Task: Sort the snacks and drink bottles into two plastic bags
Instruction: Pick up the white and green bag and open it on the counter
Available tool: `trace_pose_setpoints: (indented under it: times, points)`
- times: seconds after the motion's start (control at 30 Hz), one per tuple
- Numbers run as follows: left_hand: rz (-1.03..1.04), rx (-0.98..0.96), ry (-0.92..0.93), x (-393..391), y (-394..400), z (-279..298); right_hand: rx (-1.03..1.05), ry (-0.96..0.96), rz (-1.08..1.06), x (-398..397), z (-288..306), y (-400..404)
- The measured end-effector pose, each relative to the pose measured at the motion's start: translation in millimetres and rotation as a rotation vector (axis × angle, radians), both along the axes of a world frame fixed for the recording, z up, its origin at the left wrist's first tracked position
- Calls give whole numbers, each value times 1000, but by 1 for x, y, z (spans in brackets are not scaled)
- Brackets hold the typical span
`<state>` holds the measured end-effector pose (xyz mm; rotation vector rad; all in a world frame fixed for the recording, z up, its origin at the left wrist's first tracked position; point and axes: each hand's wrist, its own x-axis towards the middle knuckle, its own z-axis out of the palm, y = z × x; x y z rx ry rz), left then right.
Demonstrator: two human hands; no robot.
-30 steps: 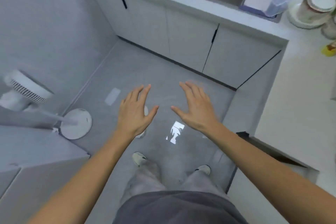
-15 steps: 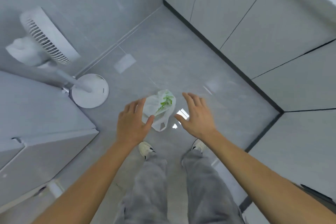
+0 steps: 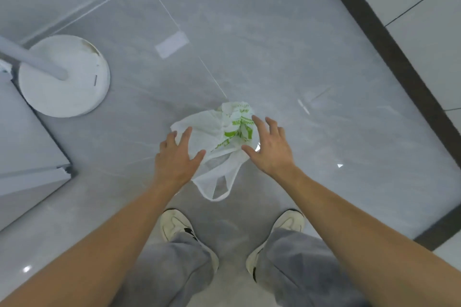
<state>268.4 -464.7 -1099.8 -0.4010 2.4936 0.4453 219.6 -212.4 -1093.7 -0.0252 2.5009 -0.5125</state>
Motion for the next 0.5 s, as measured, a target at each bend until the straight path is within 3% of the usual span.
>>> trace_pose_setpoints:
  times: [0.13,0.27,0.33,0.5]
  points:
    - [166,-16,-147,-9,1,-83,36,-86,-3,-19,-78,-7]
    - [401,143,-231,-16,1,-137,-10,-155,-133,-35,-133,-10]
    - [383,235,-156,-17,8,-150,-71,-157,-171,-39,-147,-9]
    - [379,242,-10,-21,29,-135,-175,-92,-226,-31,-131,-2]
